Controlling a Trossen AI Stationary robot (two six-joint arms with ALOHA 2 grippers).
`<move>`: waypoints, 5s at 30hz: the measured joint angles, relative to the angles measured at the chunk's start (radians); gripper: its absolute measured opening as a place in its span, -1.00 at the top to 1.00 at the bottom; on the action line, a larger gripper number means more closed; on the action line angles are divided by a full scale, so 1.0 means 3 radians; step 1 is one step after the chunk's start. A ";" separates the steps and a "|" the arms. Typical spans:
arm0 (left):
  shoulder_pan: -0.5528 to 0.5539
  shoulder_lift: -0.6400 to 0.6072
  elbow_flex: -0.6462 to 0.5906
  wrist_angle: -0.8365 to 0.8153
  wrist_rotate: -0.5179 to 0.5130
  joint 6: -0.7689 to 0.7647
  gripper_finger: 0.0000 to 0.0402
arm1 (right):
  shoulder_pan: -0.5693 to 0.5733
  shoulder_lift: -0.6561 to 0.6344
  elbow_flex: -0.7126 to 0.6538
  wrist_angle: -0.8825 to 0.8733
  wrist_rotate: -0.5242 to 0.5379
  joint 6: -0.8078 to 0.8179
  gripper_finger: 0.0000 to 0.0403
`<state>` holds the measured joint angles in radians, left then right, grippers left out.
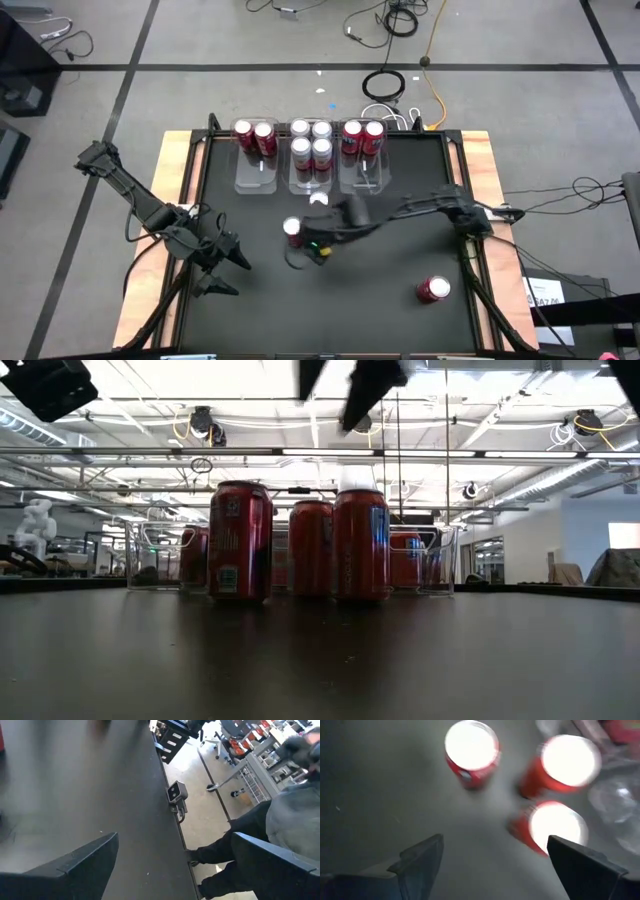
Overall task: Sort soda cans
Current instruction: Move the bottom red soda can to the center of the table
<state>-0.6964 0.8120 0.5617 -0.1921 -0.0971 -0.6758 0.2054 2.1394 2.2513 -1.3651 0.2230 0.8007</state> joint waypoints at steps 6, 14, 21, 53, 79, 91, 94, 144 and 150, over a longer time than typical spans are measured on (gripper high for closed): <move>0.0000 0.0000 0.0000 0.0000 0.0000 0.0003 -0.97 | 0.0427 -0.0400 -0.0002 -0.0700 0.0470 0.0492 -0.85; 0.0000 0.0000 0.0000 0.0013 -0.0002 0.0000 -0.97 | 0.1111 -0.0976 -0.0438 -0.0689 0.0558 0.0956 -0.97; 0.0000 0.0000 0.0000 0.0146 -0.0057 0.0000 -0.97 | 0.1811 -0.1725 -0.1508 -0.0694 0.0459 0.1947 -0.98; 0.0000 0.0000 0.0000 0.0175 -0.0565 0.0003 -0.97 | 0.2444 -0.2421 -0.3672 0.0425 -0.0420 0.3474 -0.97; 0.0000 0.0000 0.0000 0.0014 -0.0565 0.0031 -0.97 | 0.2442 -0.2670 -0.4547 0.1297 -0.0587 0.3913 -0.51; 0.0005 0.0001 -0.0001 -0.1009 -0.0846 0.0010 -0.97 | 0.2290 -0.2658 -0.4214 0.1346 -0.0117 0.3862 -0.47; 0.0008 0.0001 0.0000 -0.1146 -0.0886 0.0010 -0.97 | 0.2147 -0.2609 -0.3988 0.1304 0.0034 0.3658 -0.47; 0.0008 -0.0004 -0.0001 -0.1375 -0.0916 0.0005 -0.97 | -0.0093 0.0791 0.0103 0.0255 -0.0465 0.0696 -0.50; 0.0008 -0.0003 -0.0001 -0.1360 -0.0915 0.0005 -0.97 | -0.0121 0.0819 0.0104 0.0241 -0.0323 0.0726 -0.62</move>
<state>-0.6941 0.8110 0.5613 -0.6002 -0.3715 -0.6743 0.1691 2.3850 2.2826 -1.2929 0.1262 1.0187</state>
